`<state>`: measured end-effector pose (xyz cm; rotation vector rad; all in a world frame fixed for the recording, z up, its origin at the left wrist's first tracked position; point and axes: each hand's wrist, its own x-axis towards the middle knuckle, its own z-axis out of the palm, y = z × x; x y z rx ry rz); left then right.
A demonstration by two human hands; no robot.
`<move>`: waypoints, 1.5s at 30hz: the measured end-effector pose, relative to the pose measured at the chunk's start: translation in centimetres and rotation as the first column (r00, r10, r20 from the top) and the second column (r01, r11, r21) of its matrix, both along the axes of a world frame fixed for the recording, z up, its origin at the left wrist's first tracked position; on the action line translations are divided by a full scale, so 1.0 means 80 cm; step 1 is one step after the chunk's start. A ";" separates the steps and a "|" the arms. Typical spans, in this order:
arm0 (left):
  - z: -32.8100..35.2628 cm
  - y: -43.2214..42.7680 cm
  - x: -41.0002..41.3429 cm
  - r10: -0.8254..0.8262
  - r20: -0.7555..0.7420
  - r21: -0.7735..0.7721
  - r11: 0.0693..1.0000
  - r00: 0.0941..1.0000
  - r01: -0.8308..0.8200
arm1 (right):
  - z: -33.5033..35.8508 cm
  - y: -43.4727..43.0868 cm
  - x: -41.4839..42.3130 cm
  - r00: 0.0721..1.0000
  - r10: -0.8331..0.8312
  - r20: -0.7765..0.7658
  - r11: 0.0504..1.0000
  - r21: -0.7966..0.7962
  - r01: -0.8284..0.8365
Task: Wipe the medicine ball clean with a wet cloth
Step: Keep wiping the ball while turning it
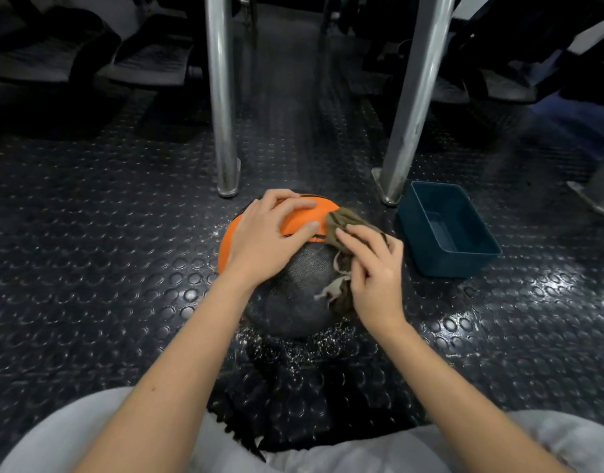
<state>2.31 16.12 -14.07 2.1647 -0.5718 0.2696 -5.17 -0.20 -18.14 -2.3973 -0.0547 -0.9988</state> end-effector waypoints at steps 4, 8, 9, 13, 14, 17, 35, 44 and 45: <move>0.001 -0.004 -0.002 0.008 0.027 0.060 0.998 1.000 -0.010 | -0.018 -0.035 0.000 0.956 -0.104 -0.273 0.969 0.189 0.159; -0.004 0.015 0.000 0.010 -0.010 -0.019 1.000 1.000 -0.010 | 0.022 -0.026 0.012 0.967 -0.070 -0.246 0.949 0.281 0.140; -0.005 0.018 0.001 0.016 -0.023 -0.045 0.999 1.000 -0.017 | 0.036 -0.013 0.016 0.982 -0.034 -0.187 0.967 0.243 0.080; -0.004 0.017 0.003 0.029 -0.019 -0.051 0.998 0.999 -0.030 | 0.037 0.026 0.011 0.976 0.174 -0.132 0.984 0.000 -0.176; -0.003 0.013 0.002 0.028 -0.019 -0.048 0.998 0.999 -0.029 | 0.030 0.023 0.008 0.976 0.168 -0.138 0.986 0.007 -0.169; -0.001 0.007 0.002 0.037 -0.024 -0.047 0.998 0.999 -0.038 | 0.009 0.001 0.001 0.989 0.106 -0.099 0.978 0.189 -0.086; 0.002 0.011 0.003 0.061 -0.069 -0.024 0.998 0.996 -0.063 | 0.010 -0.025 0.009 0.921 0.088 -0.380 0.872 0.476 0.113; 0.001 0.001 -0.009 0.109 -0.014 0.034 0.994 0.994 -0.108 | 0.048 0.033 0.008 0.983 0.133 -0.129 0.978 0.176 -0.109; 0.001 0.001 -0.008 0.093 -0.027 0.034 0.995 0.995 -0.092 | 0.045 0.024 0.010 0.984 0.122 -0.132 0.980 0.171 -0.098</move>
